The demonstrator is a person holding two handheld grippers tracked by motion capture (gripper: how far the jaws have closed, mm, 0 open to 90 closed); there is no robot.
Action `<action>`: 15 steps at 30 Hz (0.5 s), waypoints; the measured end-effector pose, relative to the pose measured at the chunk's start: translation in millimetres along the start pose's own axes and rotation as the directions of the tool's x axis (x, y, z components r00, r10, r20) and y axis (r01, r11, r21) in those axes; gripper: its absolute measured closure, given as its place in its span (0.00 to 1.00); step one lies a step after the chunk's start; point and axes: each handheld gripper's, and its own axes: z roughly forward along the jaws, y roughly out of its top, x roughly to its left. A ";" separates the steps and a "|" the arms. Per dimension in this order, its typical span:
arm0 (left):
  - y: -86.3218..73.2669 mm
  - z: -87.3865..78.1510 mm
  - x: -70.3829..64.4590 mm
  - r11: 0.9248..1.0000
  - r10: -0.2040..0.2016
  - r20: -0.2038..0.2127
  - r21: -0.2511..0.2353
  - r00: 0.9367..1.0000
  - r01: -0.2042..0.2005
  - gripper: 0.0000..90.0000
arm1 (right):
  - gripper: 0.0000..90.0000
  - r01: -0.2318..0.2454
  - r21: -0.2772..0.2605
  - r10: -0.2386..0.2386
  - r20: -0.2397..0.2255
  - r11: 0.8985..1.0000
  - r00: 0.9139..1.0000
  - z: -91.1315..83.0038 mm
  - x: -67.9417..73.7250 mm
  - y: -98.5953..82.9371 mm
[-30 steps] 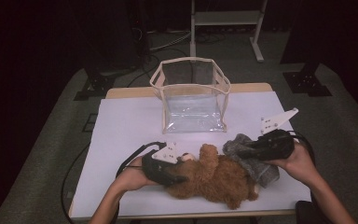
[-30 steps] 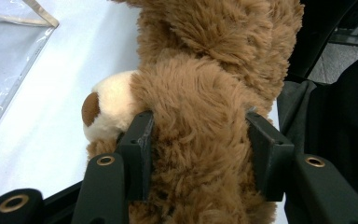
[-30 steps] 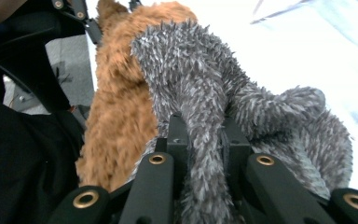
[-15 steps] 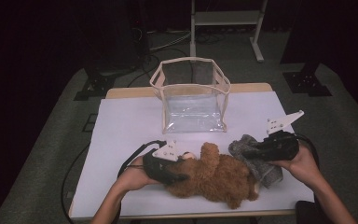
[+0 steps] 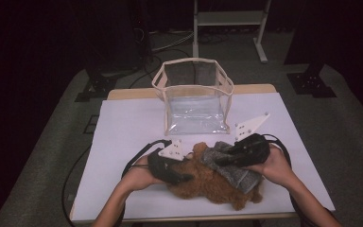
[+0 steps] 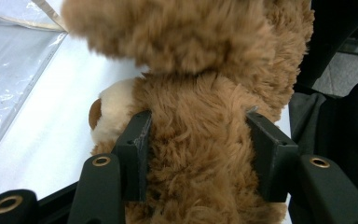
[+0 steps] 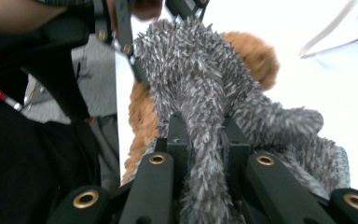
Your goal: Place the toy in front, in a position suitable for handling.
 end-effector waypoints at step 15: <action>-0.1 -0.2 0.5 1.000 0.006 0.008 0.000 1.000 -0.006 0.52 | 0.86 0.013 -0.035 -0.012 0.041 0.999 0.999 -12.6 -2.3 17.5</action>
